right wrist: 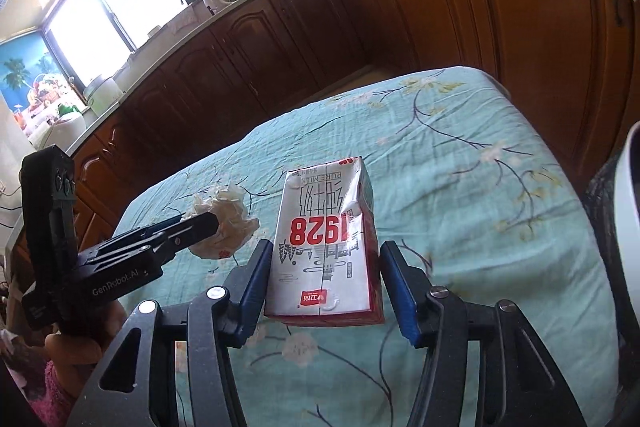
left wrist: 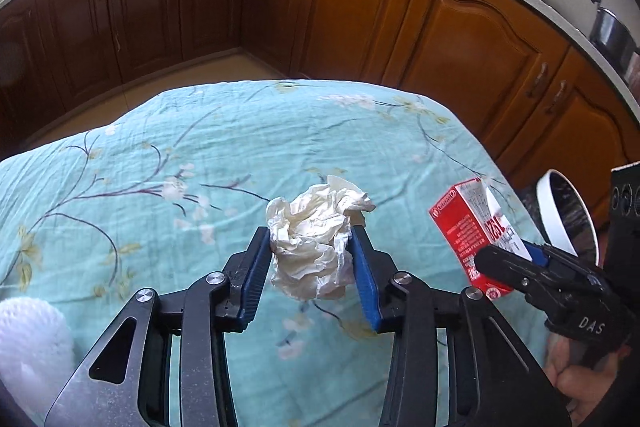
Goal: Collect trash
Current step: 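Carry the carton over the bin and open the right tool while the left tool drops the tissue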
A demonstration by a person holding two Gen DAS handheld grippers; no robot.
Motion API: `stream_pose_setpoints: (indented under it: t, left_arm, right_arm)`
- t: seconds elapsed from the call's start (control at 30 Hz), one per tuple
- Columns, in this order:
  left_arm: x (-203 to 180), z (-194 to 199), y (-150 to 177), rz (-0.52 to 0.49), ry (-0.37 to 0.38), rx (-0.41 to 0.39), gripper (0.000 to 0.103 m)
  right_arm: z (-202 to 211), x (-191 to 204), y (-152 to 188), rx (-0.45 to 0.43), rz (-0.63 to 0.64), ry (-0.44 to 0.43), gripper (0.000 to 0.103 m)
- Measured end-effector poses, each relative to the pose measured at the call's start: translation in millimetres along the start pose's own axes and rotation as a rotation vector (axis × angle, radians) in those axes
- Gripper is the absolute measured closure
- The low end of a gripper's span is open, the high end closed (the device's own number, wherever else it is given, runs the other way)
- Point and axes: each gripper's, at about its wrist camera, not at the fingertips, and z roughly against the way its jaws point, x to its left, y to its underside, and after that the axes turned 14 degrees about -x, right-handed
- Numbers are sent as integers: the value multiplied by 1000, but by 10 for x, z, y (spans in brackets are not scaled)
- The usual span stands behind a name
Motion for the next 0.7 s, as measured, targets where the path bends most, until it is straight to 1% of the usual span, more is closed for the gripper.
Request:
stream_pose_setpoints:
  t: [0.13, 0.3, 0.47, 0.7]
  left_arm:
    - [-375, 224, 146, -23, 75, -3, 64]
    - [-794, 399, 308, -57, 143, 7, 64]
    - [-1125, 499, 441, -91, 197, 23, 64]
    - [-1467, 564, 529, -132, 238, 33, 64]
  right_arm:
    - [400, -142, 60, -43, -27, 27, 47]
    - [837, -310, 173, -88, -79, 56, 47]
    - [1113, -452, 271, -114, -108, 86, 47]
    - [1382, -583, 351, -158, -143, 119, 47]
